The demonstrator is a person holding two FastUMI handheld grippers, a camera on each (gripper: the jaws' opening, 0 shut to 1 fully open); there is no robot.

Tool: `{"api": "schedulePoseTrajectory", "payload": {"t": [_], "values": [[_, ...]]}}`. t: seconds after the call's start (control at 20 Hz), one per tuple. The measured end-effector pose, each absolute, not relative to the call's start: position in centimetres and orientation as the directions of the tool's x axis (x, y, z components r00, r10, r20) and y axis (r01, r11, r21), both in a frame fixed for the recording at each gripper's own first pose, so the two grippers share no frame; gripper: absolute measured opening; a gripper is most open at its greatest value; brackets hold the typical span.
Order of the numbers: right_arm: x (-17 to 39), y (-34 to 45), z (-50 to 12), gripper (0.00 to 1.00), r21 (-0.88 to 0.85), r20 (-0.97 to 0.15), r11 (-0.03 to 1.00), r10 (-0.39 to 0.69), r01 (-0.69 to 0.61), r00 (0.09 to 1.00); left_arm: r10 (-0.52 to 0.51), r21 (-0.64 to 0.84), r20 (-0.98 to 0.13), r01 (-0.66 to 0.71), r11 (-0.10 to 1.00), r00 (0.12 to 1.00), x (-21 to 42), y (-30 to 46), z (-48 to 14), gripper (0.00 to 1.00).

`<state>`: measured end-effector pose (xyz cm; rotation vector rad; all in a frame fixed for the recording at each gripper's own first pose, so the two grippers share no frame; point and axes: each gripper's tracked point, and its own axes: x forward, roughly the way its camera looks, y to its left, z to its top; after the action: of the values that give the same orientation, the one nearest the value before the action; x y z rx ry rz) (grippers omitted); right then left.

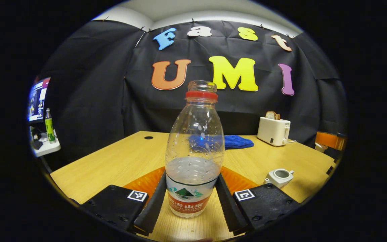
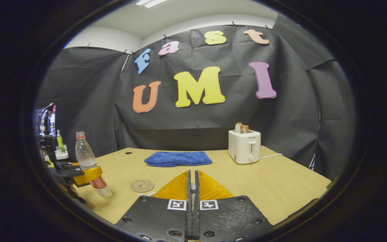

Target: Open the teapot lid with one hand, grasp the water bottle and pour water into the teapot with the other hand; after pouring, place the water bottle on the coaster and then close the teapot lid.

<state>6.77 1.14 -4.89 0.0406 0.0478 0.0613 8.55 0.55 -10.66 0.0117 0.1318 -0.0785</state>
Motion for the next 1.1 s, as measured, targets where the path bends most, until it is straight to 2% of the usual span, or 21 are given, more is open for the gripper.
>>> {"api": "schedulePoseTrajectory", "payload": {"t": [0.2,0.45,0.65,0.8,1.1], "values": [[6.8,-0.1,-4.6,0.00,0.047,-0.053,0.997,0.056,-0.053,0.997,-0.058,0.160,-0.121,0.077,0.984,0.991,8.0,-0.2,-9.0,0.79],[7.2,-2.0,-4.5,0.00,0.058,-0.067,0.998,0.031,-0.027,0.997,-0.073,0.369,-0.163,0.129,0.920,0.984,7.8,-2.2,-8.3,0.78],[7.3,-2.8,-4.8,0.00,0.074,-0.081,0.997,0.025,-0.019,0.996,-0.040,0.566,-0.161,0.126,0.815,0.986,7.6,-2.5,-8.2,0.78],[7.6,-3.0,-5.2,0.00,0.070,-0.094,0.997,0.020,-0.014,0.995,-0.023,0.640,-0.217,0.160,0.751,0.976,7.7,-2.5,-9.2,0.78],[7.4,-3.2,-4.9,0.00,0.040,-0.085,0.999,0.010,-0.007,0.996,0.032,0.828,-0.228,0.177,0.532,0.973,9.8,-2.6,-9.6,0.77]]}}
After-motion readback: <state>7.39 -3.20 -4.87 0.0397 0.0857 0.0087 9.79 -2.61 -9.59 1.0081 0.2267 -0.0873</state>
